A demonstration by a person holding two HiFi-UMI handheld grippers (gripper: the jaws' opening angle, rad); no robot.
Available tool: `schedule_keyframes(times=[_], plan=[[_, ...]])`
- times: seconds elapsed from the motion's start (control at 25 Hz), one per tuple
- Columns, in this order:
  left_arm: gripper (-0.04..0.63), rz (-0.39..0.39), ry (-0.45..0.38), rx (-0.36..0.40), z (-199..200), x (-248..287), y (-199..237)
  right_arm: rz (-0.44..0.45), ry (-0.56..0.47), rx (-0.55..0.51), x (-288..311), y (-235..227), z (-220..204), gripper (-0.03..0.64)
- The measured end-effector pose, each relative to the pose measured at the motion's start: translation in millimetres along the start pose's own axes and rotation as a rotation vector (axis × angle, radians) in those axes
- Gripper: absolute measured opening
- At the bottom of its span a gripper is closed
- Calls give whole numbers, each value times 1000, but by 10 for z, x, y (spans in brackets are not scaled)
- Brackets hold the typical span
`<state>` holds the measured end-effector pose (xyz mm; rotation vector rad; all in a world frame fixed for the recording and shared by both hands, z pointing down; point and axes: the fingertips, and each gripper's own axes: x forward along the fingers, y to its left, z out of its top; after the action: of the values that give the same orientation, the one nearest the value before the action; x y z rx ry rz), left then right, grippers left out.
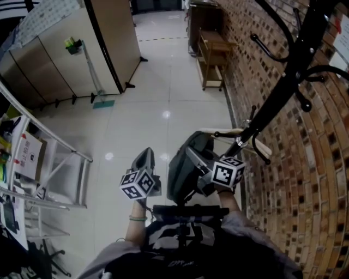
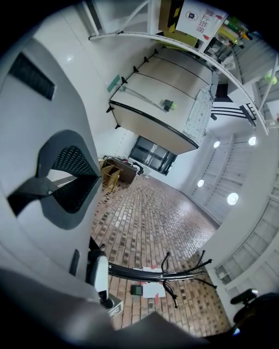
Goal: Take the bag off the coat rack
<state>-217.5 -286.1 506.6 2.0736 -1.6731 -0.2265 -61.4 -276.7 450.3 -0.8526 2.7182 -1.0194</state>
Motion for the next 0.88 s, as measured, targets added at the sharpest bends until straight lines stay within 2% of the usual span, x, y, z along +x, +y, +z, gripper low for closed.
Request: schedule_keyframes(times=[0.16, 0.48, 0.68, 0.88], plan=[[8, -46, 27, 13, -59, -13, -77, -10, -26, 58, -86, 26, -184, 51], [8, -137, 102, 32, -339, -32, -320, -96, -1, 115, -361, 58, -698, 51], [8, -191, 130, 53, -497, -60, -620, -143, 2, 110, -634, 14, -775, 51], [8, -207, 134, 61, -595, -101, -894, -163, 14, 102, -879, -29, -799, 51]])
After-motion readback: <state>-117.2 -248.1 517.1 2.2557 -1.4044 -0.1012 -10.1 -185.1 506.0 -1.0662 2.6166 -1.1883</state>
